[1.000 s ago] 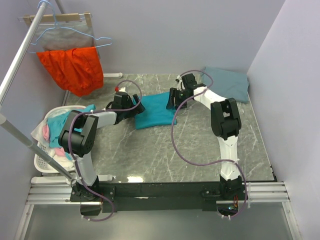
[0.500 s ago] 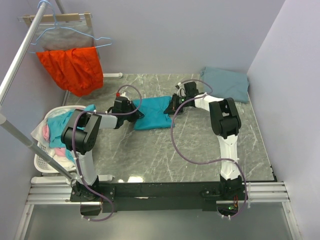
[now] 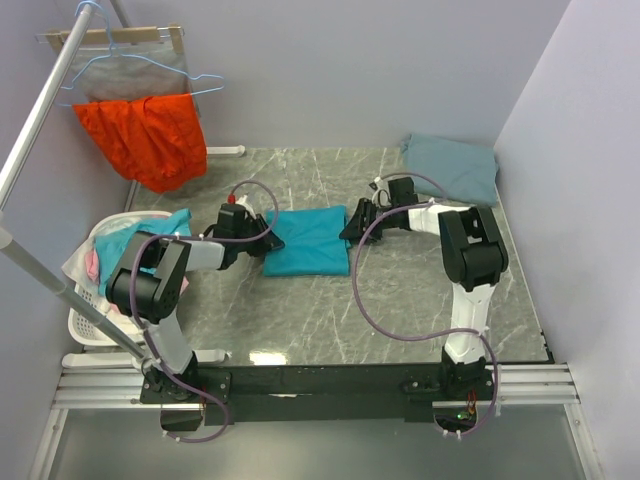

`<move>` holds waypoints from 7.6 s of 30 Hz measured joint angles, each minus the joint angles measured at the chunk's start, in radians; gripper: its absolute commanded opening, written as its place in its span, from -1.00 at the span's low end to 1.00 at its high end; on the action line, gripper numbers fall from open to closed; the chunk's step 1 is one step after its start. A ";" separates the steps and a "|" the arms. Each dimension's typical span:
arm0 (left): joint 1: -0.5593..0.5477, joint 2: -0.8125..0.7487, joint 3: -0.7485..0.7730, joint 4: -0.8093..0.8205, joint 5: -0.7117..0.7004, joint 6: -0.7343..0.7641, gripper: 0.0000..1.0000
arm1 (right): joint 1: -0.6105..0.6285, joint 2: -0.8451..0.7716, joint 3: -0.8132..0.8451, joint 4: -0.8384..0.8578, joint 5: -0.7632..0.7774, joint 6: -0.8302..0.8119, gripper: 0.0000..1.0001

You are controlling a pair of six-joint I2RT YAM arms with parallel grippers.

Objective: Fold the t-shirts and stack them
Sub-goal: Smooth out wrinkles on the folded tshirt, then put the neatly folded tshirt into the corner of the board with the right arm

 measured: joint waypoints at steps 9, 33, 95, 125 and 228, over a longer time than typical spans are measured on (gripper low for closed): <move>0.018 -0.030 -0.022 0.013 0.062 0.040 0.44 | -0.018 -0.085 -0.060 -0.028 0.093 -0.050 0.15; 0.024 -0.054 0.012 -0.059 -0.171 0.040 0.54 | 0.143 -0.030 0.018 -0.050 0.166 -0.022 0.23; 0.015 -0.247 0.070 -0.120 -0.064 0.009 0.63 | -0.353 0.281 1.094 -0.311 0.578 0.090 -1.00; 0.013 -0.214 0.095 -0.104 -0.042 0.009 0.65 | -0.325 0.061 0.626 0.064 0.912 -0.221 -1.00; -0.015 -0.338 0.061 -0.196 -0.023 0.045 0.68 | -0.235 0.069 0.393 -0.249 0.846 -0.036 0.48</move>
